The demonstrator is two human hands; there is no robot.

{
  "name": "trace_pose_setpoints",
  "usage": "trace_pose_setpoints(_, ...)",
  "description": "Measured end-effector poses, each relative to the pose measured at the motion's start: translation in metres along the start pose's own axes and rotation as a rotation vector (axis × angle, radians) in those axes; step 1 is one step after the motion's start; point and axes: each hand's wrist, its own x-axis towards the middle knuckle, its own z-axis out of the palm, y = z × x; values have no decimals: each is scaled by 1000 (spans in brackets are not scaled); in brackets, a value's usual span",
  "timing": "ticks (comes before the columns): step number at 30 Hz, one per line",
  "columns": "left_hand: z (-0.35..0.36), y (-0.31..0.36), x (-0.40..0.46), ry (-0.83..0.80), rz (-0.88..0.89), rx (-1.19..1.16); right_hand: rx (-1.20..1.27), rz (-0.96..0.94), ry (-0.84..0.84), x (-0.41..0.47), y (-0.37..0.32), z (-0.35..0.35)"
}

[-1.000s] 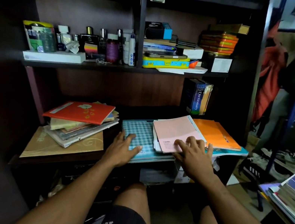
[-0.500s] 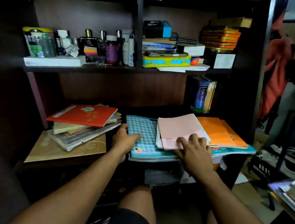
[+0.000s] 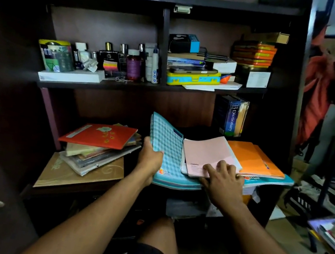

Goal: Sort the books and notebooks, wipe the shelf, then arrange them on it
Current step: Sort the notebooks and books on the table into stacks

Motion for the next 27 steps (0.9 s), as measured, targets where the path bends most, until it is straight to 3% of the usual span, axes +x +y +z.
trace_pose_setpoints(5,-40,29,6,115,202,-8,-99,-33,-116,-1,-7,-11)
trace_pose_setpoints(7,-52,46,6,104,182,-173,-39,-4,-174,7,-12,-25)
trace_pose_setpoints(9,-55,64,0,82,124,-329,274,96,-116,18,-13,-44)
trace_pose_setpoints(12,-37,83,-21,-72,82,-475,1050,217,98,17,-4,-86)
trace_pose_setpoints(14,-14,89,-39,-220,67,-552,1552,233,21,4,9,-113)
trace_pose_setpoints(16,9,91,-59,-352,43,-550,1852,202,-119,-21,30,-134)
trace_pose_setpoints(18,31,91,-73,-486,-5,-543,1891,216,-142,-43,57,-141)
trace_pose_setpoints(21,61,86,-88,-653,-6,-482,1708,257,-66,-72,101,-138)
trace_pose_setpoints(27,122,95,-119,-815,40,-326,1644,326,153,-105,164,-130)
